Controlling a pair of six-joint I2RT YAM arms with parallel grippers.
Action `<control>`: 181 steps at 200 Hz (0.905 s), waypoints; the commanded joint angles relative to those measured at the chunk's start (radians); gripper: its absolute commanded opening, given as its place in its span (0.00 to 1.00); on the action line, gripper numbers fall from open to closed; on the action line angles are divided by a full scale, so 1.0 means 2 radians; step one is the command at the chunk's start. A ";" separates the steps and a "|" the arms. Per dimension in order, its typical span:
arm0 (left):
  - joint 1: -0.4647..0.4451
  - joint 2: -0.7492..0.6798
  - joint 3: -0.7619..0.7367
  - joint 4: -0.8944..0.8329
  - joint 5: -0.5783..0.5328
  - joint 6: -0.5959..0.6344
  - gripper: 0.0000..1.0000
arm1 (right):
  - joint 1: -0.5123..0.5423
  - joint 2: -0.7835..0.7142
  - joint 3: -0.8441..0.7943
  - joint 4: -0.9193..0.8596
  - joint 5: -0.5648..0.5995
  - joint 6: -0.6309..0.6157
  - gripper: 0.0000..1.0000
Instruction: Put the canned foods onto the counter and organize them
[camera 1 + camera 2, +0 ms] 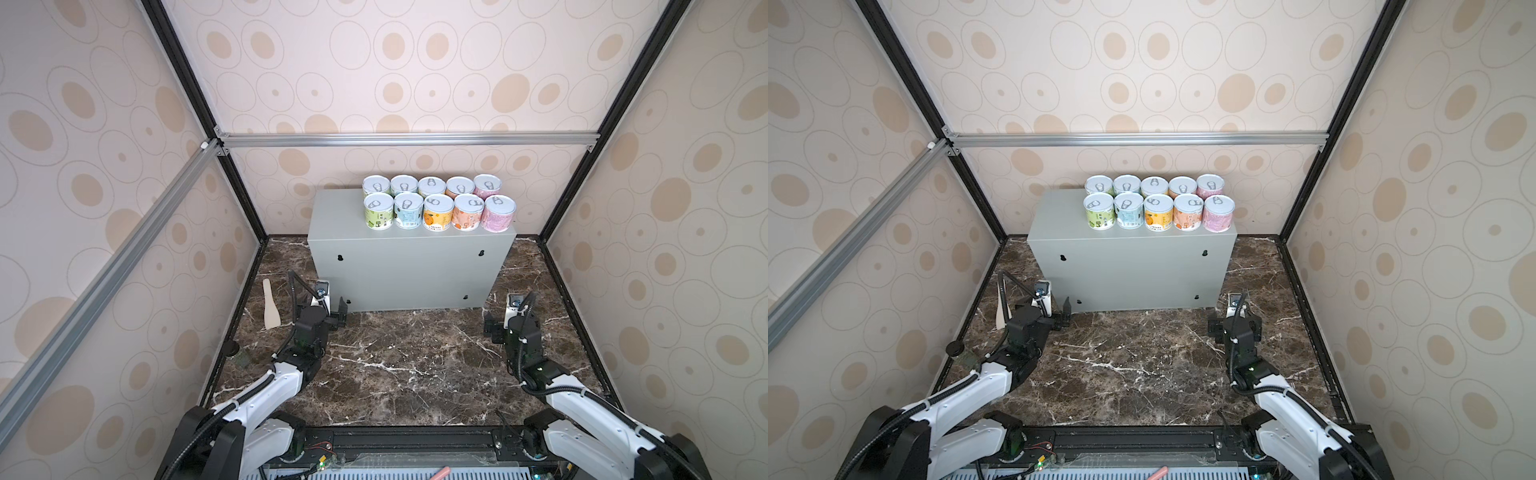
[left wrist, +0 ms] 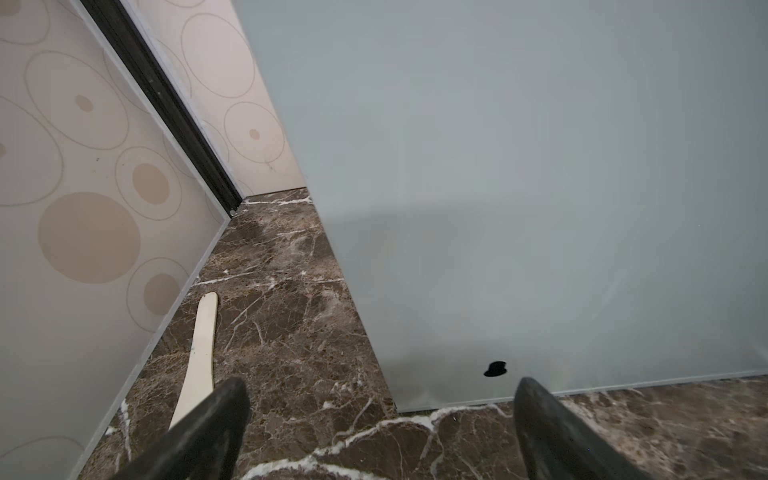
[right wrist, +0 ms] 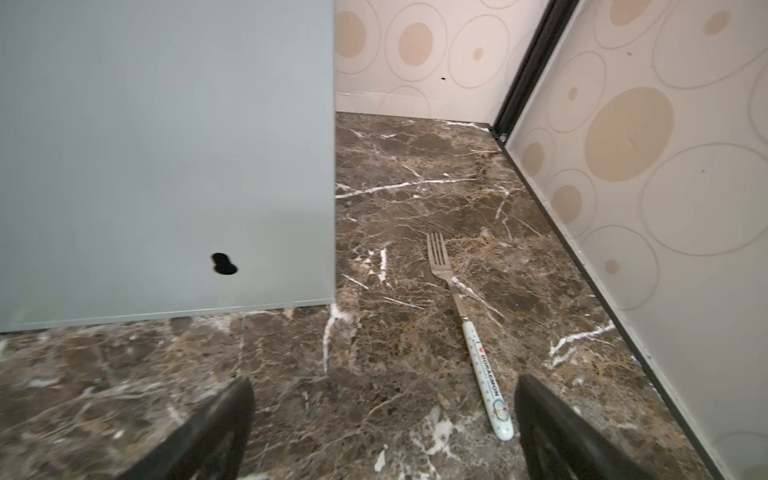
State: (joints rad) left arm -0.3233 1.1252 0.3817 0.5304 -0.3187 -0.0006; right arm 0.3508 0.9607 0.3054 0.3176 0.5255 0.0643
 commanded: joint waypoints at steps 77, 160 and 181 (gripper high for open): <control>0.098 0.107 -0.028 0.257 0.061 0.009 0.99 | -0.049 0.225 -0.031 0.380 0.052 -0.063 0.99; 0.142 0.187 -0.078 0.378 0.110 -0.004 0.99 | -0.075 0.281 -0.081 0.514 -0.039 -0.062 1.00; 0.144 0.210 -0.088 0.415 0.116 -0.004 0.99 | -0.081 0.293 -0.089 0.533 -0.074 -0.068 0.99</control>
State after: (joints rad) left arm -0.0463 1.5059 0.2214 1.1717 -0.1101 -0.0067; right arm 0.2058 1.5200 0.1520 1.2568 0.4866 -0.0399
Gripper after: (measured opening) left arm 0.991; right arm 0.994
